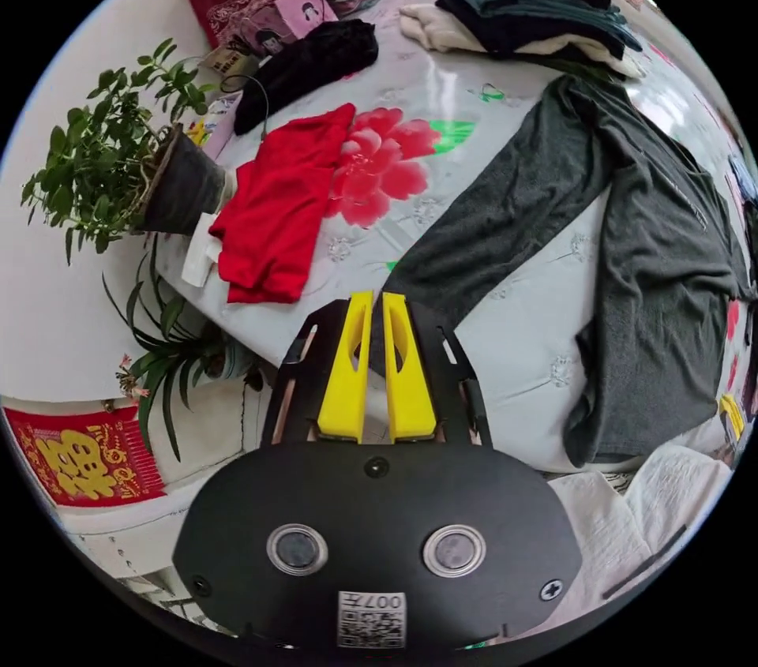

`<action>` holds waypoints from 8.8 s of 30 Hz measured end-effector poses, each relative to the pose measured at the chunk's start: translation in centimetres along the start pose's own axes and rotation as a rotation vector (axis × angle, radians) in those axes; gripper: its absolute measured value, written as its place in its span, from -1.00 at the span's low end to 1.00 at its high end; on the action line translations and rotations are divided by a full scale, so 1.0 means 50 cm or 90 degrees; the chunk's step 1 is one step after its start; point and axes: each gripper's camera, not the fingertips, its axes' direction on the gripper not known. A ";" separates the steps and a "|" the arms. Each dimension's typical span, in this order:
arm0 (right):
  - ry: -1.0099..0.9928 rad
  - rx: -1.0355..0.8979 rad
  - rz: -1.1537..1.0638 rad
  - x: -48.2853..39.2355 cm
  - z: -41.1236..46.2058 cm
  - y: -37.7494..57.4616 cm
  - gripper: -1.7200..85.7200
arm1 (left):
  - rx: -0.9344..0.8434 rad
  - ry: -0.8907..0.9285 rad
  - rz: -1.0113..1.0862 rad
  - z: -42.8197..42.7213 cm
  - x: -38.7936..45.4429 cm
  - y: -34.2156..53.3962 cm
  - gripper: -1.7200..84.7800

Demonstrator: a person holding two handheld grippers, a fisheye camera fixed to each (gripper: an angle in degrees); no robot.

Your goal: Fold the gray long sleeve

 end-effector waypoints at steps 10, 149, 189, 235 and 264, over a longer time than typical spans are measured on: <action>0.007 -0.072 0.018 -0.010 0.026 0.042 -0.78 | -0.016 0.181 0.253 -0.021 0.170 0.107 -0.86; 0.126 0.044 0.266 0.265 -0.270 -0.147 -0.95 | 0.070 0.291 0.160 -0.052 0.156 -0.610 -0.98; 0.082 0.029 0.078 0.221 -0.072 -0.315 -0.97 | -0.025 0.377 0.315 0.046 0.262 -0.733 -0.97; 0.032 0.111 0.107 -0.039 -0.221 0.110 -0.97 | 0.274 0.363 -0.249 -0.286 -0.470 -0.426 -0.98; -0.016 0.082 0.258 -0.075 -0.090 0.161 -0.85 | 0.040 0.405 0.453 -0.205 0.245 0.095 -0.78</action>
